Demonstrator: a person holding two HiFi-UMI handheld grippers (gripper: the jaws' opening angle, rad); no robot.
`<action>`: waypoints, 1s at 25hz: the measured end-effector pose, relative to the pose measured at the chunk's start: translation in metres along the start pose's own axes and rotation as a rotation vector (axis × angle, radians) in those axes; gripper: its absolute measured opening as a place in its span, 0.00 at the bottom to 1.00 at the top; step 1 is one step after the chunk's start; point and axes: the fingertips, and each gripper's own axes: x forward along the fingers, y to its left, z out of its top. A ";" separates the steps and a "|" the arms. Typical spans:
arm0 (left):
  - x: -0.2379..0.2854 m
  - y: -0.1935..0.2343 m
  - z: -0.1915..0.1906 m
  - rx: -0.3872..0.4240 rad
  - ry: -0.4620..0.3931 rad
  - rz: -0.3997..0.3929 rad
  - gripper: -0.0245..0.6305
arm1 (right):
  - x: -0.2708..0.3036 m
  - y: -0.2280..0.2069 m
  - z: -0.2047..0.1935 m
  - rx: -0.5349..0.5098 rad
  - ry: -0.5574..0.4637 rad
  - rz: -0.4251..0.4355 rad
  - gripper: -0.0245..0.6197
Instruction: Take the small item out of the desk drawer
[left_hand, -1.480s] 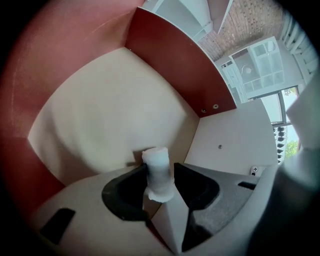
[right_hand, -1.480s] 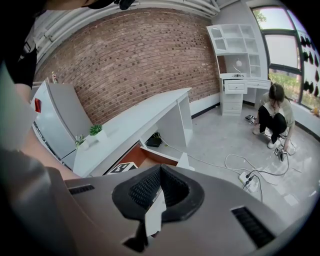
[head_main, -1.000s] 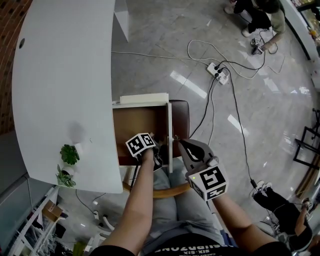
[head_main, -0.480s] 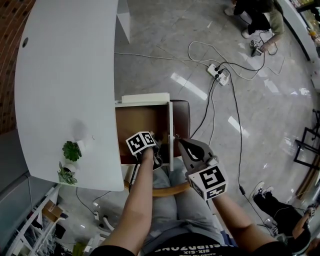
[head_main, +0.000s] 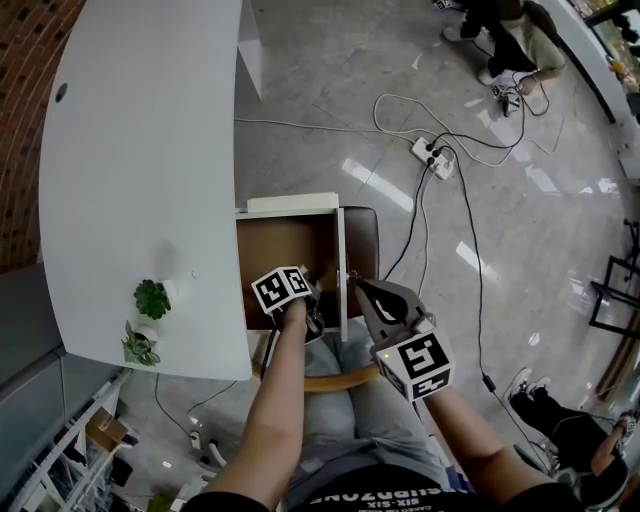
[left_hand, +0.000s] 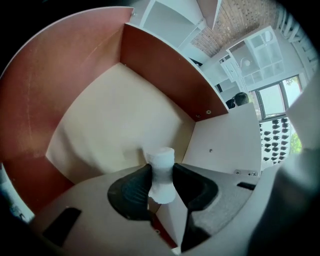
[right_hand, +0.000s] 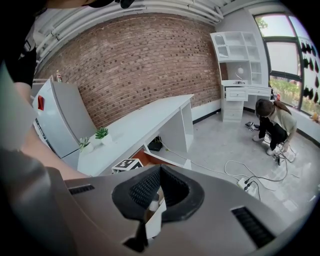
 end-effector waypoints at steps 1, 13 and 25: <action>-0.002 -0.001 0.001 0.008 -0.003 0.000 0.25 | -0.001 0.000 0.001 -0.002 -0.002 -0.002 0.03; -0.027 -0.006 -0.004 0.031 -0.024 0.006 0.25 | -0.019 0.017 0.004 -0.024 -0.022 -0.005 0.03; -0.058 -0.017 -0.012 0.050 -0.048 -0.036 0.25 | -0.040 0.030 0.010 -0.031 -0.049 -0.020 0.03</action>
